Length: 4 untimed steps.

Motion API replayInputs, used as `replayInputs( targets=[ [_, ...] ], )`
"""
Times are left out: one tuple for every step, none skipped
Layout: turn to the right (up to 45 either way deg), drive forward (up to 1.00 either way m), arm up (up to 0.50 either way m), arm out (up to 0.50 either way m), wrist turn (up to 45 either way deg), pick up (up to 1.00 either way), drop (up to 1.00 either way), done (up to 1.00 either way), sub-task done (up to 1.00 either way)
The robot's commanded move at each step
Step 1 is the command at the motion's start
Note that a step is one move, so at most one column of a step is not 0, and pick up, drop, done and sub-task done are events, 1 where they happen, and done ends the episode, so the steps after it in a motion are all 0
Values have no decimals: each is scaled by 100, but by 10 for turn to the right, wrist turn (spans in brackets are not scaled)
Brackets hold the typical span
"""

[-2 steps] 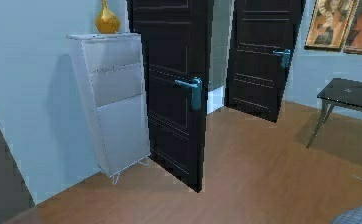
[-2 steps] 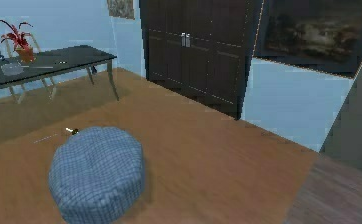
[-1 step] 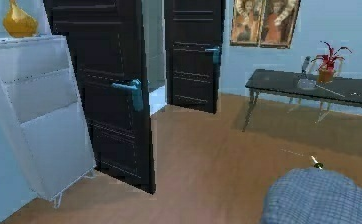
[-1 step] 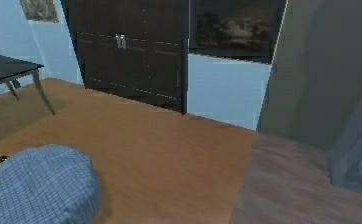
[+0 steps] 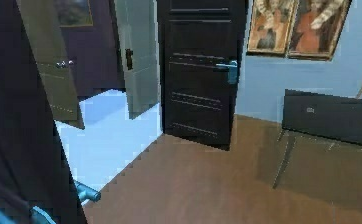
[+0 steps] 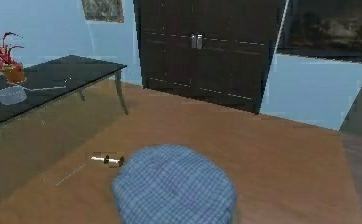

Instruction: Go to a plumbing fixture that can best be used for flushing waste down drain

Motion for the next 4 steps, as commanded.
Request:
replayInputs(
  targets=[
    [60,0,0,0,0,0,0,0,0],
    [0,45,0,0,0,0,0,0,0],
    [210,0,0,0,0,0,0,0,0],
    [0,30,0,0,0,0,0,0,0]
  ],
)
